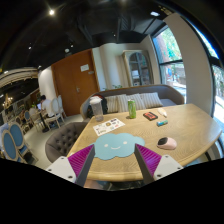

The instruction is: Arrange mouse

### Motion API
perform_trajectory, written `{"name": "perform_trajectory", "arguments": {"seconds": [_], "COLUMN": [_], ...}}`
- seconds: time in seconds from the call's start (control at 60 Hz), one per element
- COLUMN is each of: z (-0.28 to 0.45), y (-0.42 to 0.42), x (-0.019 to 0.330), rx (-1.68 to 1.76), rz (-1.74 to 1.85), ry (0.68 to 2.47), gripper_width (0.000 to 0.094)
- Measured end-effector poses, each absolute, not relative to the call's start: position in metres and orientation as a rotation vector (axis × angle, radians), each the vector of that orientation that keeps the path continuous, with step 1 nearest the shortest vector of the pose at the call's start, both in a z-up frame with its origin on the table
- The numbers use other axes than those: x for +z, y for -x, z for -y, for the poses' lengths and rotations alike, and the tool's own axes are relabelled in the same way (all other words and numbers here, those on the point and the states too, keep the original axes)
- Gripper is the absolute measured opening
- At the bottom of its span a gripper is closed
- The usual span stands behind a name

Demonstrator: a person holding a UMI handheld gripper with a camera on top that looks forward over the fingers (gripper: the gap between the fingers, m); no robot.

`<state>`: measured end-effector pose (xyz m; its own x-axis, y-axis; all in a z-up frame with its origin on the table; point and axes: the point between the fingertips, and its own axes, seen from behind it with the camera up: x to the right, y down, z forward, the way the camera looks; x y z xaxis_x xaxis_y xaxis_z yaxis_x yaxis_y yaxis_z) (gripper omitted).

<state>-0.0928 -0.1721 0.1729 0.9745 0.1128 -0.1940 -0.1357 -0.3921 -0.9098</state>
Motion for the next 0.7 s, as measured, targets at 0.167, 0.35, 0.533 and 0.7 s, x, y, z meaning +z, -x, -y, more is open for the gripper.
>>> {"name": "perform_trajectory", "arguments": {"seconds": [0.167,0.35,0.533,0.7], "z": [0.170,0.165,0.160,0.136], "y": [0.111,0.103,0.043,-0.042], "x": [0.171,0.160,0.115,0.060], "rx": [0.277,0.304,0.263,0.178], "rz": [0.048,0.047,0.004,-0.094], "ry": [1.955,1.969,2.036,2.101], "gripper_width": [0.0826,0.0825,0.0824,0.0823]}}
